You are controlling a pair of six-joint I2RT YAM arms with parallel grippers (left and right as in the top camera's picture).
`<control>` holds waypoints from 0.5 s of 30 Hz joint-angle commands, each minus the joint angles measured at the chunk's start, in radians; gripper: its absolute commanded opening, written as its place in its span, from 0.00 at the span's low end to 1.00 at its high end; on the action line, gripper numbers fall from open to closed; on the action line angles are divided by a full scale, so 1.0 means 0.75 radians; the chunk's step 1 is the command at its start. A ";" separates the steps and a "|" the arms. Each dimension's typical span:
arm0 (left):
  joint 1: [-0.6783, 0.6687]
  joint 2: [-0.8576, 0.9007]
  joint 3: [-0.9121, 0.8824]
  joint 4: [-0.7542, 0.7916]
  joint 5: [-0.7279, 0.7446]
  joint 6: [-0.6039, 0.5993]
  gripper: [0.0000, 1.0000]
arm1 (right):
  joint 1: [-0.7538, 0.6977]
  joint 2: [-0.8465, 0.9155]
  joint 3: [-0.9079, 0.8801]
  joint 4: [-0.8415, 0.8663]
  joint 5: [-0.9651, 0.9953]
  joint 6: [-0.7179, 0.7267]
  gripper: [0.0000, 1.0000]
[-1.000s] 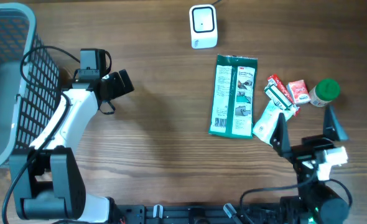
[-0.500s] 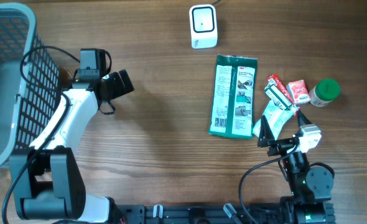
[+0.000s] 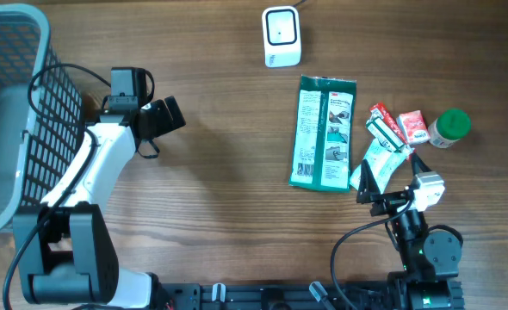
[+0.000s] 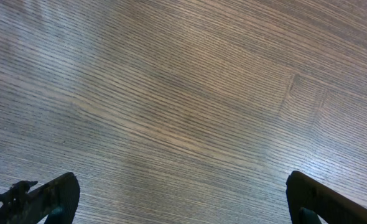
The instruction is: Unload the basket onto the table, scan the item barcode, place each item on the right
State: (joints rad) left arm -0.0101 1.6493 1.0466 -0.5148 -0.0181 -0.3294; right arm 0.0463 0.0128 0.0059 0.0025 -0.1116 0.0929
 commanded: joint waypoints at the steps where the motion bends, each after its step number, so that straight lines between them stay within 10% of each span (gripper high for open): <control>1: 0.007 -0.014 0.011 0.004 -0.013 0.011 1.00 | -0.009 -0.004 -0.001 0.005 0.012 0.017 1.00; 8: 0.008 -0.133 0.010 0.001 -0.013 0.011 1.00 | -0.009 -0.004 -0.001 0.005 0.013 0.017 1.00; 15: 0.008 -0.793 0.009 -0.002 -0.013 0.011 1.00 | -0.009 -0.004 -0.001 0.005 0.013 0.017 1.00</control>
State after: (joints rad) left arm -0.0097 1.2854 1.0466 -0.5190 -0.0185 -0.3294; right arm 0.0463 0.0128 0.0059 0.0025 -0.1116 0.0929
